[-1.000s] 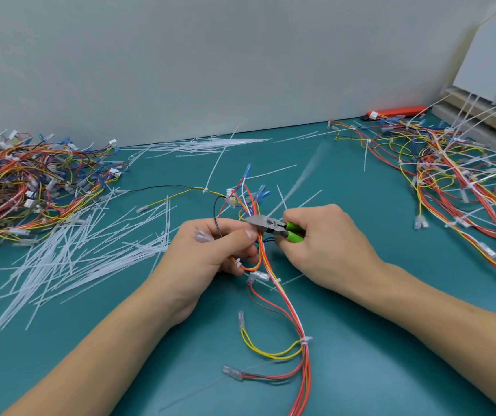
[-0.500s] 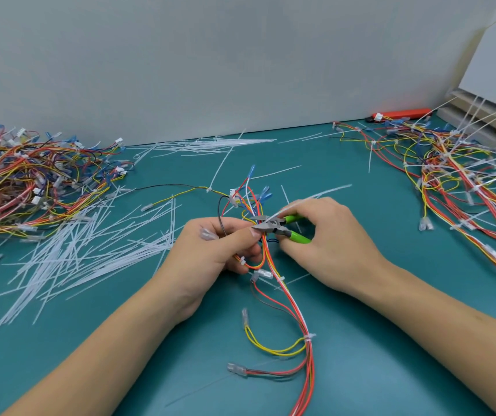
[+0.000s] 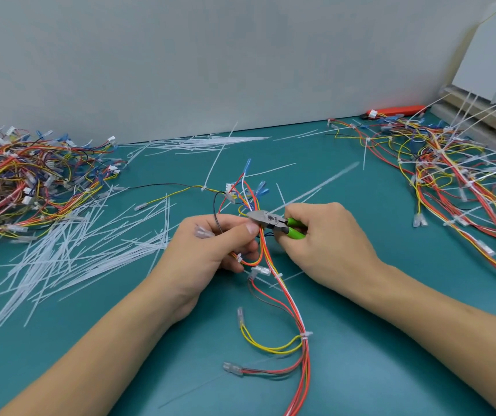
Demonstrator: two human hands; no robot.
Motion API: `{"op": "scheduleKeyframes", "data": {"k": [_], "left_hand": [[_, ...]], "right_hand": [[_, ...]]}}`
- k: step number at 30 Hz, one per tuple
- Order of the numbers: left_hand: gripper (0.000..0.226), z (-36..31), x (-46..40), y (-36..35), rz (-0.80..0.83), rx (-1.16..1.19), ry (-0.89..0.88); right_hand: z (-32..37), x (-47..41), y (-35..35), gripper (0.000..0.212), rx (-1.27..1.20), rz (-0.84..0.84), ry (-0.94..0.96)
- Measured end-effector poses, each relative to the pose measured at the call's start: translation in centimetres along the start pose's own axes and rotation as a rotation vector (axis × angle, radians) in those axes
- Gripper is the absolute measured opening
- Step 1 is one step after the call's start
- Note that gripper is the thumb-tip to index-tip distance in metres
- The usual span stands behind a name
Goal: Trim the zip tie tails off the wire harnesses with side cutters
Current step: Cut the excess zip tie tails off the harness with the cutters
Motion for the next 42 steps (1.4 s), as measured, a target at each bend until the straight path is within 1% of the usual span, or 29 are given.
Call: {"op": "scheduleKeyframes", "data": {"k": [2, 4, 6, 11, 14, 17, 20, 22, 24, 26, 28, 31, 34, 37, 40, 42], "left_hand": [[0.01, -0.04, 0.04, -0.05, 0.011, -0.015, -0.003], [0.011, 0.01, 0.08, 0.01, 0.008, -0.03, -0.002], [0.011, -0.01, 0.09, 0.13, 0.0, -0.014, 0.006], [0.01, 0.07, 0.05, 0.22, -0.006, 0.008, 0.021], [0.012, 0.05, -0.02, 0.26, -0.008, 0.029, 0.023], [0.006, 0.04, -0.11, 0.33, -0.025, 0.05, 0.022], [0.017, 0.15, -0.13, 0.26, -0.02, 0.002, -0.004], [0.02, 0.18, -0.07, 0.14, -0.008, -0.032, -0.015], [0.018, 0.22, -0.08, 0.09, -0.003, -0.05, -0.024], [0.011, 0.18, -0.08, 0.07, -0.005, -0.046, -0.026], [0.008, 0.14, -0.04, 0.07, -0.004, -0.03, -0.02], [0.007, 0.12, 0.0, 0.15, -0.003, -0.026, -0.012], [0.009, -0.01, 0.08, 0.04, 0.0, -0.02, -0.01], [0.008, -0.19, 0.19, -0.05, -0.001, -0.015, -0.008], [0.014, -0.11, 0.17, 0.12, -0.039, 0.01, 0.006], [0.015, -0.15, 0.14, 0.15, -0.046, 0.011, 0.014]], "right_hand": [[-0.15, 0.0, 0.14, 0.025, -0.086, -0.056, -0.005], [-0.32, -0.32, 0.34, 0.015, -0.181, -0.095, -0.029], [-0.4, -0.58, 0.49, 0.008, -0.221, -0.083, -0.046], [-0.48, -0.41, 0.45, 0.004, -0.237, -0.032, -0.012], [-0.52, -0.55, 0.6, 0.004, -0.247, -0.039, -0.016], [-0.28, -0.49, 0.58, 0.005, -0.236, -0.003, 0.004], [0.08, -0.27, 0.45, 0.013, -0.153, 0.063, 0.044], [0.22, -0.29, 0.52, 0.017, -0.126, 0.078, 0.055], [0.34, -0.35, 0.58, 0.018, -0.111, 0.085, 0.064], [0.32, -0.3, 0.51, 0.016, -0.089, 0.085, 0.069], [0.15, -0.26, 0.42, 0.014, -0.101, 0.082, 0.044], [0.06, -0.39, 0.25, 0.022, -0.065, 0.112, 0.032], [0.05, -0.28, 0.19, 0.023, -0.065, 0.082, 0.032], [0.13, -0.28, 0.31, 0.011, -0.142, 0.023, 0.016], [0.19, -0.61, 0.52, 0.023, -0.127, 0.04, 0.001], [0.02, -0.63, 0.49, 0.024, -0.092, 0.06, 0.004]]}}
Point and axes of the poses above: each hand's wrist, its own x-axis away from the middle knuckle, its own y-axis out of the back of the hand, z = x × y, the point moved 2 cm from there along -x, towards the middle knuckle
